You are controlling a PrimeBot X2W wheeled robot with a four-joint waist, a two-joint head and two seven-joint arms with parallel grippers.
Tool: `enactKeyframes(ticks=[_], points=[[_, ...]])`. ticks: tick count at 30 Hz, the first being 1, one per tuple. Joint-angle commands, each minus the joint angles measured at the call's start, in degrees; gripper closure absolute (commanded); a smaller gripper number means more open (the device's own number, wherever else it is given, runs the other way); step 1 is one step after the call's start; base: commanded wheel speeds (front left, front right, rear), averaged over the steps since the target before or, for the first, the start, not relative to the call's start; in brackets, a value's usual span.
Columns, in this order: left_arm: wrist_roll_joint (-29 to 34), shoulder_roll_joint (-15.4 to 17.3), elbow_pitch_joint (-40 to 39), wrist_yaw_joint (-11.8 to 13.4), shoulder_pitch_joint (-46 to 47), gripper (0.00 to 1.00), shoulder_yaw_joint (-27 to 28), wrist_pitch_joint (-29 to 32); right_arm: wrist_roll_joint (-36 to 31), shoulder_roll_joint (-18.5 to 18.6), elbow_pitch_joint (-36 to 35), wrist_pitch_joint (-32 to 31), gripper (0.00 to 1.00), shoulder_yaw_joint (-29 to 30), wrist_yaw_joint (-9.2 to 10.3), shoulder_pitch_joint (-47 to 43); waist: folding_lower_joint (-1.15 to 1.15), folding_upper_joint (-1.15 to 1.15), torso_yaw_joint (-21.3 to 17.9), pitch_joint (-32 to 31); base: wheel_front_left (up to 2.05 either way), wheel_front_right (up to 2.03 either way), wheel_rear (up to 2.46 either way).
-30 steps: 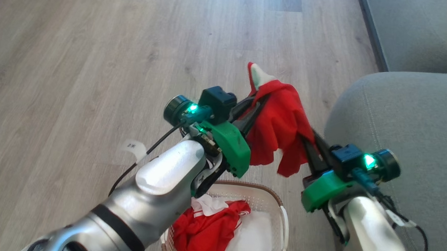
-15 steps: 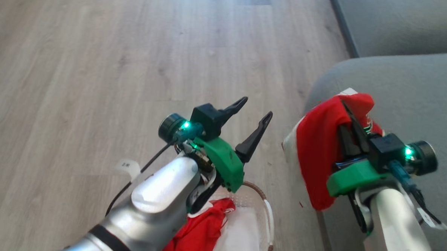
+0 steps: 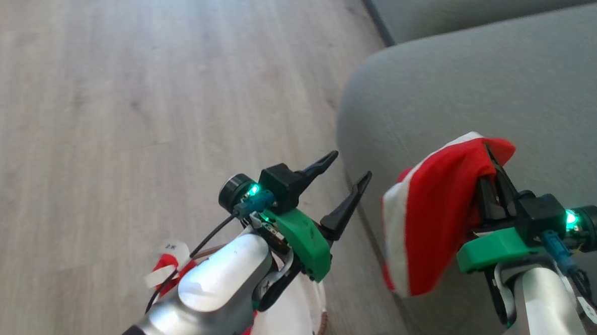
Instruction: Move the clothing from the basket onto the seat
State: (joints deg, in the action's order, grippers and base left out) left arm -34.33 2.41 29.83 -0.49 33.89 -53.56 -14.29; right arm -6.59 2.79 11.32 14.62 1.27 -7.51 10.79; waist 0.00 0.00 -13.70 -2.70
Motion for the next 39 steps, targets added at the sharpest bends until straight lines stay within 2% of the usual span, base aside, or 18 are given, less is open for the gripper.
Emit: enactKeyframes(ticks=[1,8,16,25,30,39], points=[[0.62,0.47,-1.76,0.11,1.95,0.00,2.14,-0.71,-0.31,0.11,-2.25,0.38,1.00,-1.22,0.02,0.99,0.00,0.00,-2.66,1.00,0.00,0.00,0.00],[1.78,0.47,-3.00,0.76,1.10,0.00,2.58,-0.71,-0.26,0.35,-2.64,0.38,1.00,-0.63,0.02,0.40,0.00,0.00,-6.50,2.48,0.00,0.00,0.00],[3.50,0.47,-4.00,1.31,1.30,0.00,3.21,-0.71,0.22,1.99,-1.78,0.38,1.00,-1.14,0.02,5.22,0.00,0.00,-6.42,5.61,0.00,0.00,0.00],[8.91,0.56,-4.21,1.48,2.55,0.00,6.20,-0.71,2.16,6.32,2.61,0.38,1.00,1.07,0.02,23.57,0.00,0.00,-2.33,14.30,0.00,0.00,0.00],[12.22,1.81,-5.25,1.79,4.36,0.00,8.55,-0.71,3.81,10.54,9.43,0.38,1.00,4.15,0.02,35.78,0.00,0.00,0.64,20.83,0.00,0.00,0.00],[16.77,5.08,-8.50,2.61,7.36,0.00,10.42,-0.71,1.09,18.96,24.28,-0.68,1.00,9.85,0.02,54.04,0.00,0.00,5.77,31.45,0.00,0.00,0.00]])
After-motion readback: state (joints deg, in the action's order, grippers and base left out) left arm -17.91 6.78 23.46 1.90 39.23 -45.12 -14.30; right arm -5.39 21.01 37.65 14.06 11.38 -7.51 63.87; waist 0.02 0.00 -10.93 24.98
